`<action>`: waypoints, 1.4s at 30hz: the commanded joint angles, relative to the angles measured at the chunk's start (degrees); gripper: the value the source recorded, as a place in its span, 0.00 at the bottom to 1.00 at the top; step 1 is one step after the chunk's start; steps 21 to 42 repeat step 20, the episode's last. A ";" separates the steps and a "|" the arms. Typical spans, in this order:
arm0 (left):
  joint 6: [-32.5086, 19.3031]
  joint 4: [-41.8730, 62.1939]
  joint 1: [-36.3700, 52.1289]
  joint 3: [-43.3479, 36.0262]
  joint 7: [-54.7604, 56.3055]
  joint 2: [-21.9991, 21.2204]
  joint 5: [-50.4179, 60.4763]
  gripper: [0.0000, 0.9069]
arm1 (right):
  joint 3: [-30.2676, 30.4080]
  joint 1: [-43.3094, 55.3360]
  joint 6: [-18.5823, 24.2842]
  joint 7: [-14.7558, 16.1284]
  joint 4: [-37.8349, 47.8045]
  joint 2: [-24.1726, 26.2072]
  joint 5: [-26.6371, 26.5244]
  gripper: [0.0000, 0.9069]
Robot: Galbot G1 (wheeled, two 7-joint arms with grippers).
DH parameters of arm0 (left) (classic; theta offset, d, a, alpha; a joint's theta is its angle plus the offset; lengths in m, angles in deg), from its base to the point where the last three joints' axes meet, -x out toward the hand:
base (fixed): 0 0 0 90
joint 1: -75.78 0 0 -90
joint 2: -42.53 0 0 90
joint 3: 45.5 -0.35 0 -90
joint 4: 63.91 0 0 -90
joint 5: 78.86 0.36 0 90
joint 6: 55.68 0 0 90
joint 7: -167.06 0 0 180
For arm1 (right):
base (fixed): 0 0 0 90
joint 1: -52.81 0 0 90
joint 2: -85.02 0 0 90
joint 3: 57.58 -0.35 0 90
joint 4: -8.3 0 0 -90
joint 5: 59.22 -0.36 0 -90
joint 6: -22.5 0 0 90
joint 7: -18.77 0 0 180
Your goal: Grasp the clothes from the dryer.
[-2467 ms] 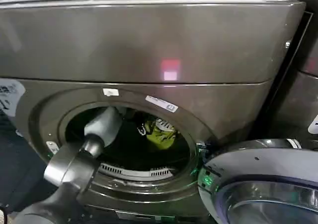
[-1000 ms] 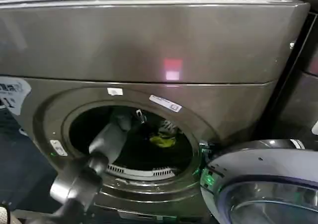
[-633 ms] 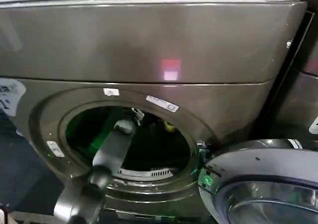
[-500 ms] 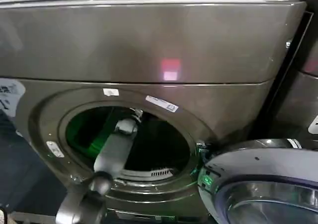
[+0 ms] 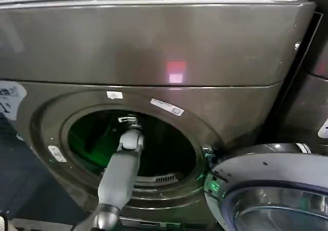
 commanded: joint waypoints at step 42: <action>4.15 -3.95 -3.04 -0.61 0.32 0.97 -1.06 0.00 | -2.28 -1.65 -0.73 -0.05 -0.23 -0.21 -0.45 1.00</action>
